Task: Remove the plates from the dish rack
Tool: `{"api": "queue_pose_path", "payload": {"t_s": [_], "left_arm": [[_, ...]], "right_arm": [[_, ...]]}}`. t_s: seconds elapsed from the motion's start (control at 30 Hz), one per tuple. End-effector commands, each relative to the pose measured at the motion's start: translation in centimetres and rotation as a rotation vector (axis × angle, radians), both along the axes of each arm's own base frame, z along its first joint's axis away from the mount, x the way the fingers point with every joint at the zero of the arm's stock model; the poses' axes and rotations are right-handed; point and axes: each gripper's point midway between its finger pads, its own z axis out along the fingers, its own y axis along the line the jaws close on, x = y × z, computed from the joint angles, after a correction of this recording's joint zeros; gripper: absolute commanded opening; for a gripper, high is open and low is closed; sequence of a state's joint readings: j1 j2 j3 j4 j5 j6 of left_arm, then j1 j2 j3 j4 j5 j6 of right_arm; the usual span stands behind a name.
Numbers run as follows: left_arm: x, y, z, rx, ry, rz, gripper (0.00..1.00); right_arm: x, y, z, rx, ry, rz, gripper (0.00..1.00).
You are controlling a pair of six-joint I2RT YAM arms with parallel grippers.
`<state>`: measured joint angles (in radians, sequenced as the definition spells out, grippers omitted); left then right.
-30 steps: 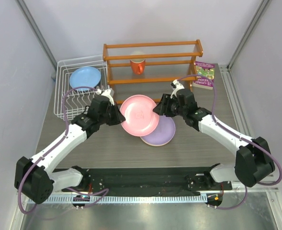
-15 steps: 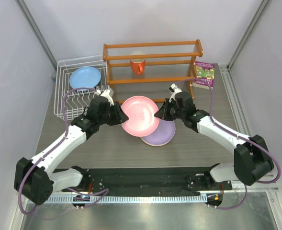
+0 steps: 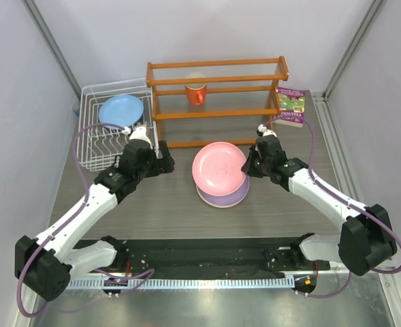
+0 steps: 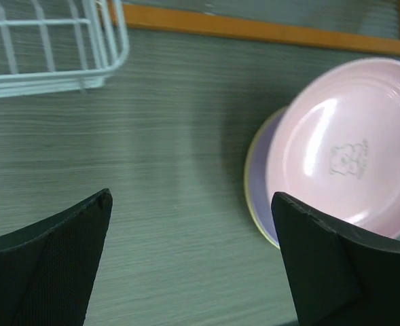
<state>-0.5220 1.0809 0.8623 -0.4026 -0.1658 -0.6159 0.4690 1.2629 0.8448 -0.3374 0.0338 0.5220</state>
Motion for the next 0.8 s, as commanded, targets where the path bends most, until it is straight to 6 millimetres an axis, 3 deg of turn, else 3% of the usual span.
{"api": "queue_pose_path", "payload": {"t_s": [0.0,0.07,0.17,0.43,0.5,0.53,0.67,0.77], "left_arm": [[1.2,6.0,3.3,0.212,-0.129,0.222,0.99],[1.5,8.2,4.3,0.297,-0.166,0.303,1.00],[2.0,10.0,4.9,0.386,-0.178,0.357,0.99],[4.6,11.4,4.7,0.352,-0.154,0.398,0.99],[5.6,12.6,4.3,0.347,-0.135,0.426,0.99],[6.0,12.7,4.5,0.332,-0.134,0.425,0.99],[8.2,15.7,4.7,0.326,-0.118,0.488,0.99],[10.6,17.7,5.1,0.283,-0.112,0.525,0.99]], "right_arm": [[0.0,-1.8,-0.1,-0.036,0.002,-0.057,0.01],[0.1,-2.3,-0.5,-0.034,0.014,-0.075,0.01],[0.2,-2.5,-1.5,-0.038,0.046,-0.076,0.01],[0.0,-1.5,-3.3,-0.024,0.123,-0.006,0.04],[0.0,-1.4,-3.5,-0.027,0.127,0.002,0.07],[0.0,-1.3,-3.4,-0.024,0.125,0.007,0.11],[0.3,-1.5,-3.0,-0.032,0.108,0.010,0.48],[0.5,-2.0,-2.0,-0.052,0.084,-0.005,0.57]]}}
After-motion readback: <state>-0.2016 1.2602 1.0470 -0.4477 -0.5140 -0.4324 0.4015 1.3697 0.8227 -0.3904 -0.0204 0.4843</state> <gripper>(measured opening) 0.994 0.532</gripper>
